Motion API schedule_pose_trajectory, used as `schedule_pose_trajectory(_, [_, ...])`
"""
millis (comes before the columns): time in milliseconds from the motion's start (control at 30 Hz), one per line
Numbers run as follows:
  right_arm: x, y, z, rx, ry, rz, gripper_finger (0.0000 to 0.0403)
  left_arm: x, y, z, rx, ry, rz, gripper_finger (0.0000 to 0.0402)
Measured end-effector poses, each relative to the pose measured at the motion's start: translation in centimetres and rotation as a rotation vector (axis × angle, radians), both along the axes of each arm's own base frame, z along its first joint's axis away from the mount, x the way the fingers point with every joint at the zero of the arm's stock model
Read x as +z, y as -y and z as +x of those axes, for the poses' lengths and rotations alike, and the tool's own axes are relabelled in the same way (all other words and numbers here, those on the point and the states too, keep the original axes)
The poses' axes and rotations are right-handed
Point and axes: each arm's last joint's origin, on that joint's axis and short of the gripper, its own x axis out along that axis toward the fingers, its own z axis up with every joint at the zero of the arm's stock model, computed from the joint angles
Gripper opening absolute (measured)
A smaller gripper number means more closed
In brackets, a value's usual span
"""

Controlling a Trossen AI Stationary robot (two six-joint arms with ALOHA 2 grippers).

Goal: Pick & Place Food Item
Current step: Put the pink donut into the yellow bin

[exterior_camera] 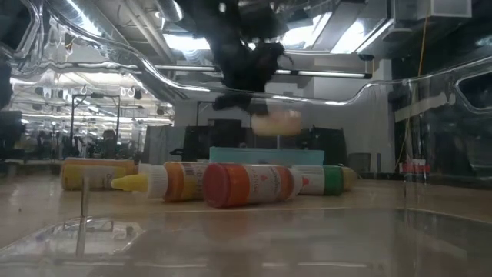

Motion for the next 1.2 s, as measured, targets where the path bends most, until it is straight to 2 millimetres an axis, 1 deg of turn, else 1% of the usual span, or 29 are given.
schedule_pose_trajectory(67, [0.0, 0.0, 0.0, 0.000, 0.001, 0.003, 0.0160, 1.6, 0.1, -1.1, 0.003, 0.006, 0.000, 0.0011])
schedule_pose_trajectory(167, [0.0, 0.0, 0.0, 0.000, 0.001, 0.003, 0.0160, 4.2, 0.8, -3.4, -0.041, -0.018, 0.018, 0.0011])
schedule_pose_trajectory(300, [0.0, 0.0, 0.0, 0.000, 0.001, 0.003, 0.0160, 7.4, 2.6, -7.3, -0.143, -0.083, 0.015, 0.0011])
schedule_pose_trajectory(400, [0.0, 0.0, 0.0, 0.000, 0.001, 0.003, 0.0160, 9.6, 4.4, -10.4, -0.239, -0.106, -0.018, 0.0011])
schedule_pose_trajectory(500, [0.0, 0.0, 0.0, 0.000, 0.001, 0.003, 0.0160, 11.3, 6.3, -13.2, -0.322, -0.102, -0.073, 0.0011])
schedule_pose_trajectory(600, [0.0, 0.0, 0.0, 0.000, 0.001, 0.003, 0.0160, 12.2, 8.0, -15.8, -0.375, -0.064, -0.115, 0.0011])
schedule_pose_trajectory(667, [0.0, 0.0, 0.0, 0.000, 0.001, 0.003, 0.0160, 12.2, 9.1, -17.1, -0.385, -0.051, -0.130, 0.0011])
schedule_pose_trajectory(767, [0.0, 0.0, 0.0, 0.000, 0.001, 0.003, 0.0160, 11.3, 10.8, -18.8, -0.407, -0.059, -0.147, 0.0011])
schedule_pose_trajectory(833, [0.0, 0.0, 0.0, 0.000, 0.001, 0.003, 0.0160, 10.2, 11.9, -19.8, -0.417, -0.074, -0.157, 0.0011])
schedule_pose_trajectory(1033, [0.0, 0.0, 0.0, 0.000, 0.001, 0.004, 0.0160, 5.4, 15.7, -21.9, -0.433, -0.117, -0.265, 0.0011])
schedule_pose_trajectory(1133, [0.0, 0.0, 0.0, -0.011, 0.006, 0.018, 0.0160, 3.9, 17.6, -22.6, -0.439, -0.113, -0.324, 0.0011])
schedule_pose_trajectory(1200, [0.0, 0.1, 0.0, -0.018, 0.008, 0.024, 0.0160, 3.2, 18.7, -23.0, -0.439, -0.121, -0.345, 0.0011])
